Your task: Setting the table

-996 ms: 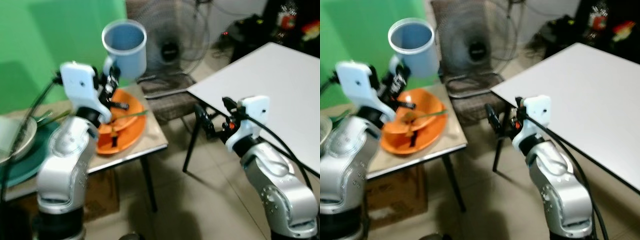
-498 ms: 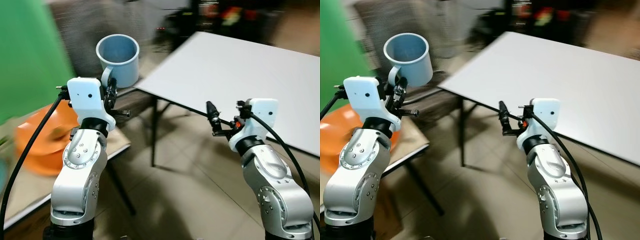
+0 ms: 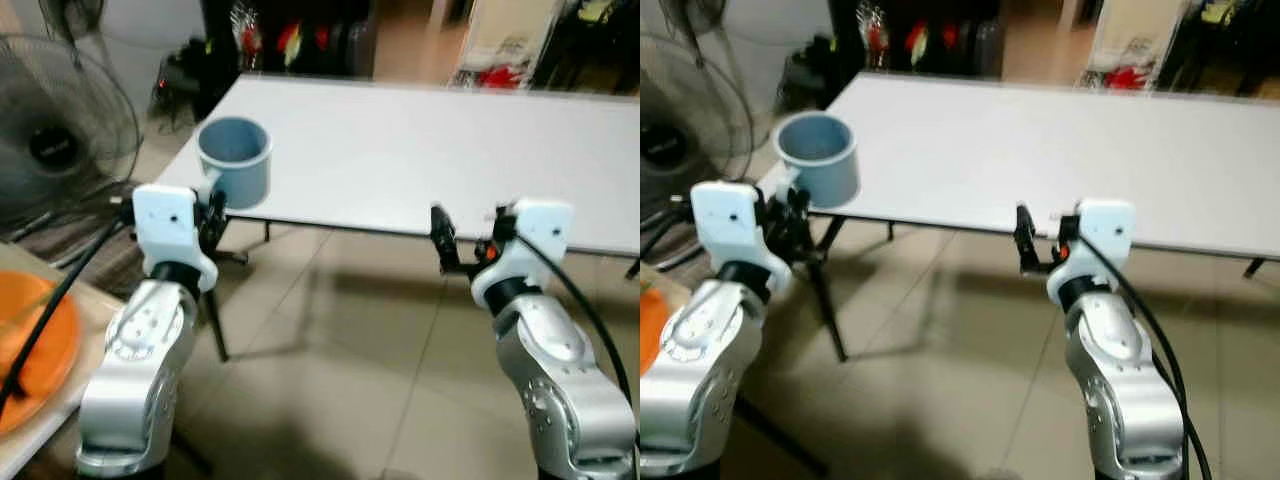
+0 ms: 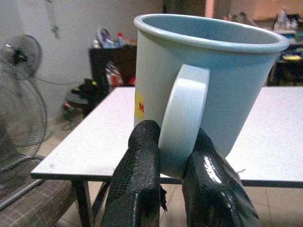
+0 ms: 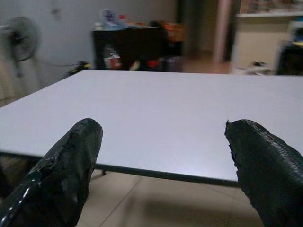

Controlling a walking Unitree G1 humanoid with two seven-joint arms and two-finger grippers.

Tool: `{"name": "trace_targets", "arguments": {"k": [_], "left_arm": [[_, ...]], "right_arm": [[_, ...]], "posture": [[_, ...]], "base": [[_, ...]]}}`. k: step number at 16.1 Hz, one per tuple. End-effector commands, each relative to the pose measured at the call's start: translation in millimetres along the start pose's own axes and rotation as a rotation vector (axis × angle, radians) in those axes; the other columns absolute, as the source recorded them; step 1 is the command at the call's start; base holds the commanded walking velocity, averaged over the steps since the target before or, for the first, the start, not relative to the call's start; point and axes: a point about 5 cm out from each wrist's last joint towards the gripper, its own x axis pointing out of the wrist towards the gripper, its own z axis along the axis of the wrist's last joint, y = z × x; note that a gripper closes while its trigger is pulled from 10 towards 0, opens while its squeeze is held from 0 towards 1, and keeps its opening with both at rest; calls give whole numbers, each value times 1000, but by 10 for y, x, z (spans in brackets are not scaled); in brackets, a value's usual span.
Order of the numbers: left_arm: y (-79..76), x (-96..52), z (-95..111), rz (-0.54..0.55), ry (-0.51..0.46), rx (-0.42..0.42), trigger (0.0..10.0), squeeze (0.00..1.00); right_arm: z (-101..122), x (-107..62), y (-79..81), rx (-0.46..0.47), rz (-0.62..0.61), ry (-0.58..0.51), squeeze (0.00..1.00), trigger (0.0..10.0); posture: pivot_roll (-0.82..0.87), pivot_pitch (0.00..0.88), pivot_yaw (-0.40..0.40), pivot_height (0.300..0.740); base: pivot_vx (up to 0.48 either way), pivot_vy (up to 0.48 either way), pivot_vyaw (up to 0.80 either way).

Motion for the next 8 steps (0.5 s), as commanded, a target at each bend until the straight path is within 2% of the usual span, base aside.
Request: {"name": "trace_targets", "arguments": {"k": [1, 3, 6, 8], "left_arm": [[33, -27, -16, 13, 9, 10, 10000, 0], [59, -62, -50, 14, 16, 34, 10000, 0], [97, -75, -84, 7, 42, 14, 10000, 0], [117, -73, -118, 24, 61, 10, 10000, 0]], "right_arm": [[-76, 17, 55, 8, 43, 53, 0, 10000], [-146, 6, 103, -16, 71, 80, 0, 10000], [-190, 32, 130, -25, 84, 94, 0, 10000], [-183, 79, 122, -82, 70, 80, 0, 10000]], "posture": [[-108, 0, 44, 740], [-105, 0, 41, 740], [-104, 0, 36, 740], [-107, 0, 29, 740]], "base": [[0, 0, -800], [0, 0, -800], [0, 0, 0], [266, 0, 0]]}}
